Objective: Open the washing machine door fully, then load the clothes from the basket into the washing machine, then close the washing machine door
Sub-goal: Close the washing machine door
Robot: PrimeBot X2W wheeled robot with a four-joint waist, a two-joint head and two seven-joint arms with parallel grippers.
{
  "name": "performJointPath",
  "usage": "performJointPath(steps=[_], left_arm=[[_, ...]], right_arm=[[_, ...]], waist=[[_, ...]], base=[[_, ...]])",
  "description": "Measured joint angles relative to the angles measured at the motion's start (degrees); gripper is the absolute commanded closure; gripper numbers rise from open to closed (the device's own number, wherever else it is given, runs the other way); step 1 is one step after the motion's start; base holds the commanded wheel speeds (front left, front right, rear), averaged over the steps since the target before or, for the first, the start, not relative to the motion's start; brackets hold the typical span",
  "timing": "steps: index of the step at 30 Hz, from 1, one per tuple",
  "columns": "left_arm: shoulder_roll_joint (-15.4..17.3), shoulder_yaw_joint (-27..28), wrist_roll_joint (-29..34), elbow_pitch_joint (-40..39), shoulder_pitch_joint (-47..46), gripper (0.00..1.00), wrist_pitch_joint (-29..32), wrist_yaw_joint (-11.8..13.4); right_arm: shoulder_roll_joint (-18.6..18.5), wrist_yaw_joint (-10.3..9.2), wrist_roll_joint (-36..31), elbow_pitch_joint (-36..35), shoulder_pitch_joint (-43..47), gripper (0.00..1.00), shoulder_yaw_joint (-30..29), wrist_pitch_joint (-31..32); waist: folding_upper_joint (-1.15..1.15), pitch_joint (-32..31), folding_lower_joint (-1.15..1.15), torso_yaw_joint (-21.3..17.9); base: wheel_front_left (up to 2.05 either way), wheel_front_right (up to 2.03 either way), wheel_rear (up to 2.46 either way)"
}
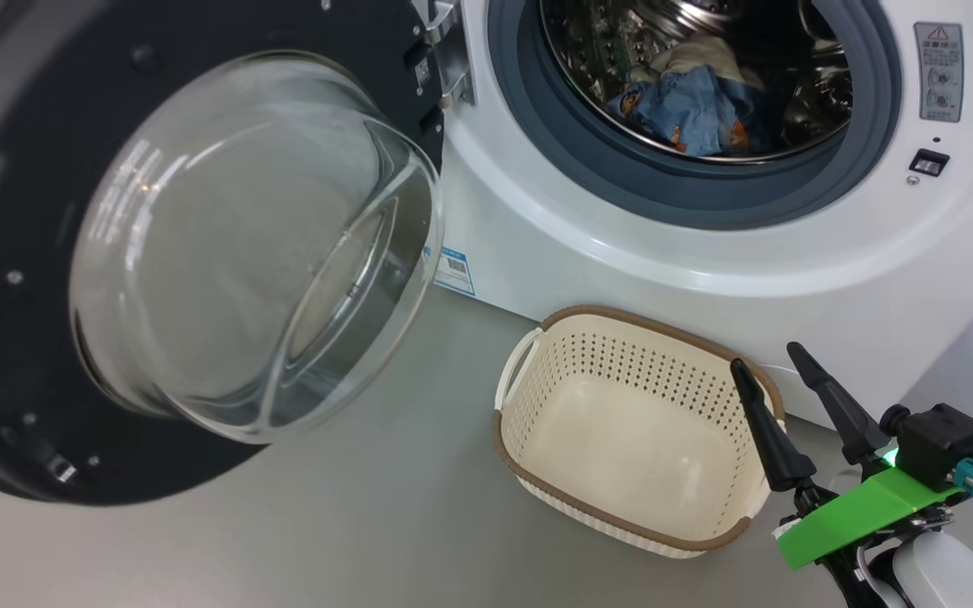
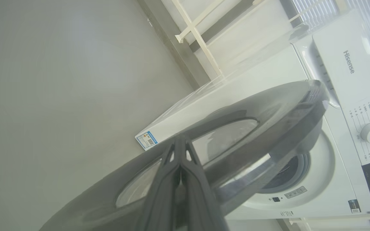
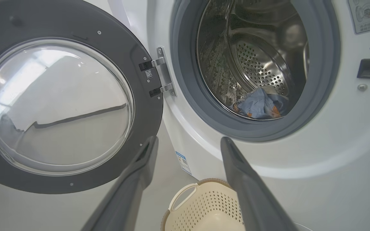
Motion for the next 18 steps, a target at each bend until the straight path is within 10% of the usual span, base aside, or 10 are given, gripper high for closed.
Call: performJointPath(steps=[18], left_arm=[[-1.64,-5.60,-5.37,-15.68,4.83,1.00,11.70,-0.43]], right_arm=[[0.90,0.00,0.00,-0.24,1.89,0.00,-1.55,0.00]], waist=[[0.00,-2.14,0.00,-0.39]], base=[[0.00,0.00,0.00]])
